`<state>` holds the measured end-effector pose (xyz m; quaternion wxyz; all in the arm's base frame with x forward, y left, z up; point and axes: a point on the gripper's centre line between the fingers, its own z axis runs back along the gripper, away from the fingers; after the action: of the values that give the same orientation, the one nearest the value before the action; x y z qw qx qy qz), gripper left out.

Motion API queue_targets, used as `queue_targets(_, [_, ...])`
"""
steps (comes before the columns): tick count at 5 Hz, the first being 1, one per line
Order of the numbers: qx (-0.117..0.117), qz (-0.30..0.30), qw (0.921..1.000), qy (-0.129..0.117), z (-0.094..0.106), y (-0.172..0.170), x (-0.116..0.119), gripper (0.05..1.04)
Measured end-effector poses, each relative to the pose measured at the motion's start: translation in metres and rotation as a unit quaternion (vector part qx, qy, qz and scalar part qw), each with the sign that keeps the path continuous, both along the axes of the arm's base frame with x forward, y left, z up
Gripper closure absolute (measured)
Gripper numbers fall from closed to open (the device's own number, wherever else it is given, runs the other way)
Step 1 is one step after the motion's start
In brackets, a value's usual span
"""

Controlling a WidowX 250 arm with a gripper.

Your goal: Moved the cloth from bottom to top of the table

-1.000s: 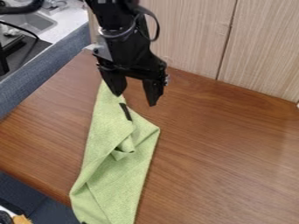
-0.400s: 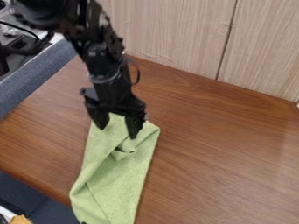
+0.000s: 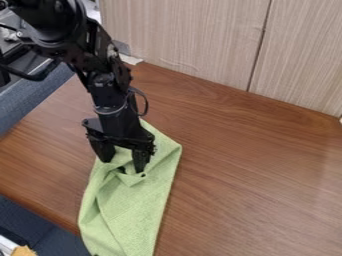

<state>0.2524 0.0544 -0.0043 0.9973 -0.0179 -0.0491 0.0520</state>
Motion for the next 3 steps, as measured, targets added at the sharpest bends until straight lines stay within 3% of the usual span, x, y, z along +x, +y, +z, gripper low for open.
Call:
queue_targets(2, [-0.001, -0.021, 0.9997, 0.010, -0.005, -0.009, 0.018, 0.083])
queue_targets(3, [-0.007, -0.044, 0.9990, -0.006, -0.003, -0.027, 0.047, 0.083])
